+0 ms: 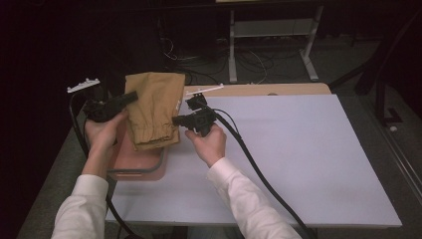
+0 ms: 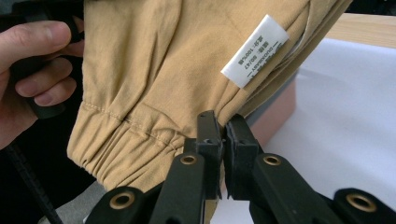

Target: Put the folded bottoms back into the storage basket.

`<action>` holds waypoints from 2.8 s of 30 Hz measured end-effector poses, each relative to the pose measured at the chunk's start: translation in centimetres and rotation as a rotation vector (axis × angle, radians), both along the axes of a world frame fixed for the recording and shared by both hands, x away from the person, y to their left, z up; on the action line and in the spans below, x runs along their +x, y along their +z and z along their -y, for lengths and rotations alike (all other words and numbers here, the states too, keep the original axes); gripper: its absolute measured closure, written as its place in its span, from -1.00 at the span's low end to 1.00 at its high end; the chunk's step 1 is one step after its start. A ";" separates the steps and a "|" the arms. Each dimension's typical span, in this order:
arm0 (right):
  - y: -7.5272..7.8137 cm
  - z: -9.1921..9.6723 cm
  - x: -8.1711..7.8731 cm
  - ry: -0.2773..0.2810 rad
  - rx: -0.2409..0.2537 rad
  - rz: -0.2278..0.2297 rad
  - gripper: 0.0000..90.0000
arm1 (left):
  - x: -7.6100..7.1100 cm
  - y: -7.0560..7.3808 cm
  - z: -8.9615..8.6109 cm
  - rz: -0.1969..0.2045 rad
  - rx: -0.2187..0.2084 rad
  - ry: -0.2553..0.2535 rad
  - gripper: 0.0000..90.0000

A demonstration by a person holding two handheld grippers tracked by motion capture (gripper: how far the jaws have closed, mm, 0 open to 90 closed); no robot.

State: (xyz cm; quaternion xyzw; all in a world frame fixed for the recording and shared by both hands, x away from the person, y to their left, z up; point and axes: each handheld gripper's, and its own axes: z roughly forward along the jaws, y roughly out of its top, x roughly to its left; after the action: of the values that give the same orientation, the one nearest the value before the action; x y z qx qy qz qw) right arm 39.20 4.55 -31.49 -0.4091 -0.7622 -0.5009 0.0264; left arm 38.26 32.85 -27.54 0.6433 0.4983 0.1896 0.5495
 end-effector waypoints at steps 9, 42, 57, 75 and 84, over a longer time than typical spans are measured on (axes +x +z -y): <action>-0.2 -2.4 -0.2 0.038 -0.011 0.002 0.88 | -0.3 -1.0 -2.5 -0.008 -0.018 0.039 0.85; -4.2 -7.3 0.0 0.088 -0.038 -0.035 0.88 | -0.4 -5.2 -6.4 -0.071 -0.002 0.084 0.85; -6.2 -8.1 -0.2 0.102 -0.063 -0.063 0.88 | -0.2 -7.3 -6.7 -0.121 0.008 0.092 0.85; -6.7 -8.2 -0.6 0.095 -0.071 -0.065 0.54 | 0.5 -8.0 -6.3 -0.197 0.026 0.066 0.18; -4.9 -6.9 -0.5 0.052 -0.071 0.037 0.07 | 0.4 -7.2 -5.3 -0.177 0.060 0.101 -0.31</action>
State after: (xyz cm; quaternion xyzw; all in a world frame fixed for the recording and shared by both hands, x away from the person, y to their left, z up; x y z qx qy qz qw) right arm 38.73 11.42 -36.37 -0.3804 -0.7904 -0.4801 0.0110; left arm 38.65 38.12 -34.75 0.6479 0.5708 0.1741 0.4735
